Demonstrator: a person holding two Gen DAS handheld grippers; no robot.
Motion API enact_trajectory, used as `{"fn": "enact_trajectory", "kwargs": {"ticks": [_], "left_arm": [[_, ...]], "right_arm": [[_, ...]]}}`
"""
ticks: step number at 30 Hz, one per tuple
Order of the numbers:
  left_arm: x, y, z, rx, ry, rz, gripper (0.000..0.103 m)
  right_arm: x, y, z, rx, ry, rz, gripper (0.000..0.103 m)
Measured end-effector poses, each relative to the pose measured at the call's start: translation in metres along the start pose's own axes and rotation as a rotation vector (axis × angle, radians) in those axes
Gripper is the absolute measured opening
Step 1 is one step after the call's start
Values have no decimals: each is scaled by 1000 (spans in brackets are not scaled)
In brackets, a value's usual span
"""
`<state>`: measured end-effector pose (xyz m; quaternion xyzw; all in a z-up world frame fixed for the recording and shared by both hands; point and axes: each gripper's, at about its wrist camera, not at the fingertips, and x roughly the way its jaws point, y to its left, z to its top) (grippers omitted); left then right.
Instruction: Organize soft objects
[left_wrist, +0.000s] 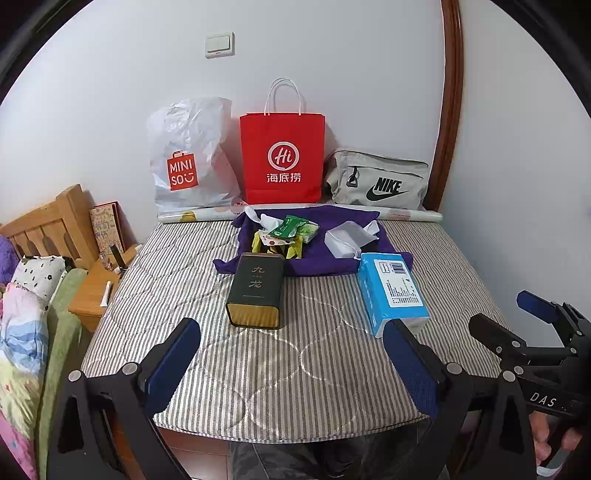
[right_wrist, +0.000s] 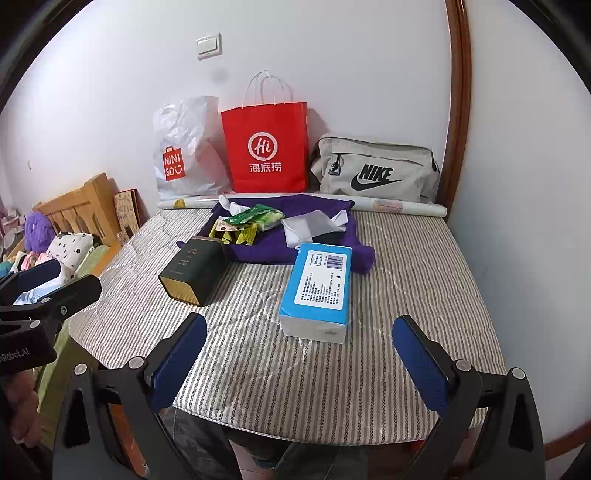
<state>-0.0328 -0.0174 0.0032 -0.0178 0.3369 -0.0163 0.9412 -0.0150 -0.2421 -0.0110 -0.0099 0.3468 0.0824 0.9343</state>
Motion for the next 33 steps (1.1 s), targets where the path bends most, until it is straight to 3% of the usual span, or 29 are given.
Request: {"fn": "enact_trajectory", "kwargs": {"ticks": [33], "left_arm": [[-3,-1,1,1,-3,6,100]], "right_arm": [[-1,-1,0,-1,3,2,100]]}}
